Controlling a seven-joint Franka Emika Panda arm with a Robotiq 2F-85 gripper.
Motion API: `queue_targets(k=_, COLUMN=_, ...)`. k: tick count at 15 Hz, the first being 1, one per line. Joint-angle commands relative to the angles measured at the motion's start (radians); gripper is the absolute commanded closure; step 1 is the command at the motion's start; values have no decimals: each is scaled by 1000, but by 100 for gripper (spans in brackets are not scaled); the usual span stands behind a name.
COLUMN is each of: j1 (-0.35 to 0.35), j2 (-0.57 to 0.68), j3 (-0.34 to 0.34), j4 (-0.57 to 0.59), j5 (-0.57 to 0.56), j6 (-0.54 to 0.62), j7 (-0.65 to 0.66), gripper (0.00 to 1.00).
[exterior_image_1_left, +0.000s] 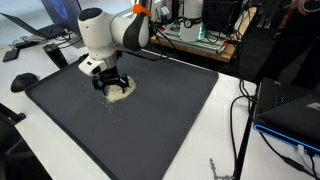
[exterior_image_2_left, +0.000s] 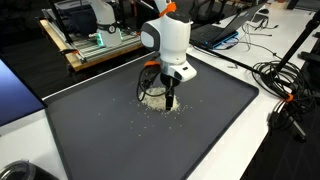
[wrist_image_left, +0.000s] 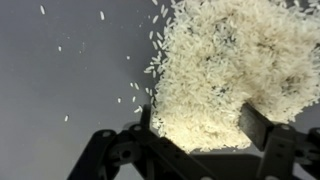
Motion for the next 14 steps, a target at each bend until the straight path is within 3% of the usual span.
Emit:
queue_targets(k=1, j1=-33, j2=24, j3=29, j4=36, j5=-6, j6=-16, j7=-33, gripper=37)
queue_targets(k=4, j1=-35, j2=21, j3=34, j4=36, j5=-4, j6=-22, j7=-38, gripper=64)
queue_targets(k=8, j1=-30, j2=13, j3=34, j4=38, j5=-4, j6=-35, j7=-35, gripper=89)
queue_targets(k=12, j1=-27, j2=-2, j3=34, j4=29, j5=-5, j6=-35, j7=-29, gripper=98)
queue_targets(k=14, j1=-27, j2=-7, j3=35, j4=23, j5=-4, j6=-36, j7=-29, gripper=92)
